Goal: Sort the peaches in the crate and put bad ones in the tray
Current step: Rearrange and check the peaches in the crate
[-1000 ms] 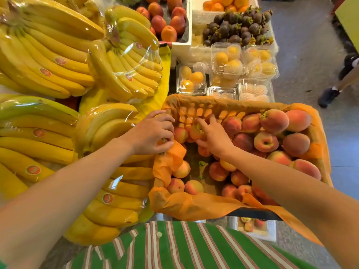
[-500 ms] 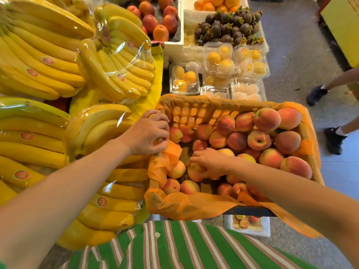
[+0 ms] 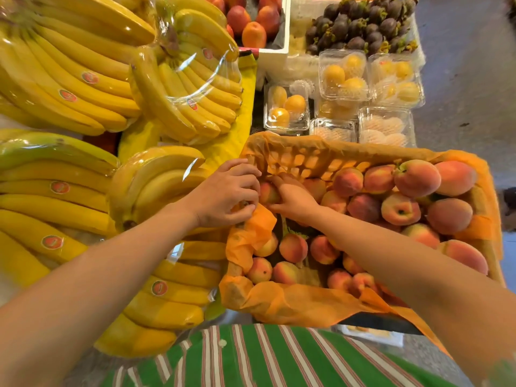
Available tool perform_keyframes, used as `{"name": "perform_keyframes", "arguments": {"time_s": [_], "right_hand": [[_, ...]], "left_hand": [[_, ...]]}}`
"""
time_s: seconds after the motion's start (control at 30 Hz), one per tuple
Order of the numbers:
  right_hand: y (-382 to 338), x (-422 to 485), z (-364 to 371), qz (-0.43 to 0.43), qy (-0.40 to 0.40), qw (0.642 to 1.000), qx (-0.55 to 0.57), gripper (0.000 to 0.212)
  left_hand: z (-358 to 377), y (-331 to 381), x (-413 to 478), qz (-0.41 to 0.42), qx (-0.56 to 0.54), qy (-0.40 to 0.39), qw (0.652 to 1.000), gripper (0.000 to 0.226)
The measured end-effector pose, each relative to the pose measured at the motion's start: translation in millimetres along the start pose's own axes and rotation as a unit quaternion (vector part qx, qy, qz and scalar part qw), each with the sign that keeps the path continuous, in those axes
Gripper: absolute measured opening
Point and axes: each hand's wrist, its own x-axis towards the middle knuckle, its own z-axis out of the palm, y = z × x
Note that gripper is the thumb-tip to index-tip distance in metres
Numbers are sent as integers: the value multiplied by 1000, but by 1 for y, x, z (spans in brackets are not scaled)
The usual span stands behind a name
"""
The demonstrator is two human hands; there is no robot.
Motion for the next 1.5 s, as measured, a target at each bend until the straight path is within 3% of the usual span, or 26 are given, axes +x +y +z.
{"name": "perform_keyframes", "arguments": {"time_s": [0.1, 0.17, 0.2, 0.23, 0.3, 0.37, 0.47, 0.57, 0.63, 0.7, 0.8, 0.87, 1.1, 1.2, 1.27, 1.4, 1.5], "right_hand": [[6, -6, -11, 5, -20, 999, 48, 66], [5, -18, -24, 51, -41, 985, 161, 53], [4, -25, -31, 93, -67, 958, 261, 40], [5, -31, -37, 140, -102, 910, 377, 31], [8, -46, -47, 180, -164, 817, 523, 33], [10, -55, -54, 173, -199, 791, 553, 45], [9, -63, -58, 142, -228, 802, 534, 50], [7, -71, -61, 111, -270, 840, 458, 31], [4, -76, -60, 61, -312, 893, 319, 40], [-3, -83, -57, 14, -361, 920, 152, 52], [-11, -93, -46, -50, -412, 905, -92, 57], [-13, -100, -38, -76, -407, 893, -178, 53], [-3, -108, -25, -93, -371, 901, -205, 46], [-5, -98, -27, -98, -315, 933, -144, 30], [-12, -90, -21, -110, -260, 955, -94, 30], [-27, -82, 8, -238, -180, 954, -30, 46], [-27, -78, 31, -327, -119, 933, -93, 48]], "left_hand": [[0, -1, 1, 7, 1, 1, 1000, 25], [0, -1, 1, 8, 3, 5, 1000, 24], [-1, 0, 2, 8, 4, 8, 1000, 24], [-1, 0, 2, 7, 3, 11, 1000, 23], [-1, 2, 3, 0, 6, 17, 1000, 22], [-2, 5, 5, -16, 12, 27, 999, 26], [-5, 11, 10, -29, 18, 36, 999, 36], [-4, 15, 11, -14, 25, 18, 999, 33], [0, 13, 6, -17, 20, 4, 1000, 28], [4, 12, 2, -28, 12, 2, 1000, 26], [4, 13, 1, -36, 5, 2, 999, 25], [4, 13, 1, -38, 4, -1, 999, 25], [5, 12, 0, -37, -11, 3, 999, 25], [5, 11, 0, -36, -21, 1, 999, 27], [5, 10, -1, -33, -21, 0, 999, 30], [7, 9, -2, -30, -26, 1, 999, 31], [8, 9, -3, -30, -20, 3, 999, 30]]}}
